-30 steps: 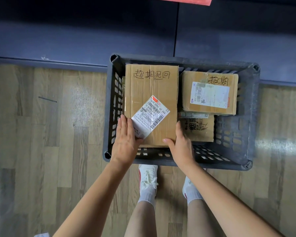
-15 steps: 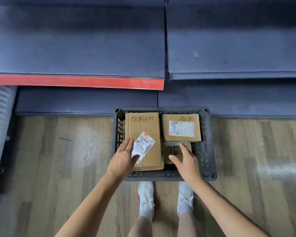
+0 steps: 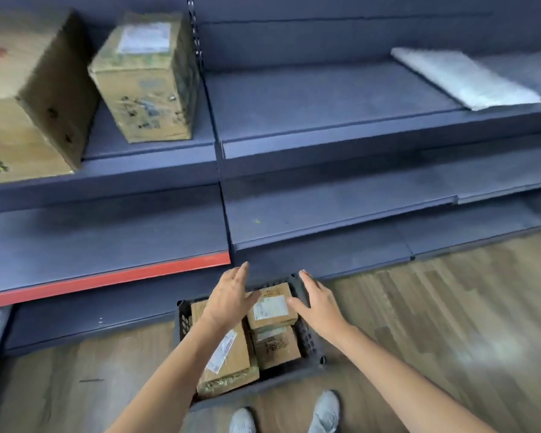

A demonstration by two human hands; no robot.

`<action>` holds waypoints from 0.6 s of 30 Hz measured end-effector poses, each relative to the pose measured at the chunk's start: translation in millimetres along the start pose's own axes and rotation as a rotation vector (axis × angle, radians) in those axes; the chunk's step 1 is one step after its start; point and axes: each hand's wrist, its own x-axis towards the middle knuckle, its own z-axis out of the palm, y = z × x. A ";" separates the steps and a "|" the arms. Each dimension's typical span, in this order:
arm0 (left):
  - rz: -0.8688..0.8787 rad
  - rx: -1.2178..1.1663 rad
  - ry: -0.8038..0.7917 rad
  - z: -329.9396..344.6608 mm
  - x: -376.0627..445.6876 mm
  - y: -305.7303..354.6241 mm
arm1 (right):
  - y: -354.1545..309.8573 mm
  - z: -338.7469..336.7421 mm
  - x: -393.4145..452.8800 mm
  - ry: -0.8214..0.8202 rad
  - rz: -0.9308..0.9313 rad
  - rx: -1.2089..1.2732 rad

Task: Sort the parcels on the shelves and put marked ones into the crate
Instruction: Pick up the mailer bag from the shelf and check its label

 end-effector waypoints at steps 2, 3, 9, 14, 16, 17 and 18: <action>0.055 0.039 -0.022 -8.8 -5.1 29.0 | 5.7 -31.9 -15.3 0.046 0.027 0.019; 0.075 0.060 -0.035 -12.4 -6.6 41.9 | 9.1 -48.1 -21.1 0.072 0.040 0.027; 0.215 0.108 0.015 -46.9 15.9 134.8 | 37.6 -162.8 -44.1 0.306 -0.013 -0.002; 0.302 0.099 0.131 -68.7 44.1 233.9 | 72.8 -264.5 -70.0 0.464 -0.085 -0.014; 0.336 0.059 0.177 -74.0 53.6 271.9 | 85.6 -304.0 -75.5 0.519 -0.097 -0.018; 0.354 0.048 0.198 -76.1 58.4 289.1 | 90.7 -322.0 -77.0 0.543 -0.101 -0.016; 0.370 0.046 0.219 -78.4 63.5 303.8 | 94.3 -337.7 -77.2 0.558 -0.106 -0.011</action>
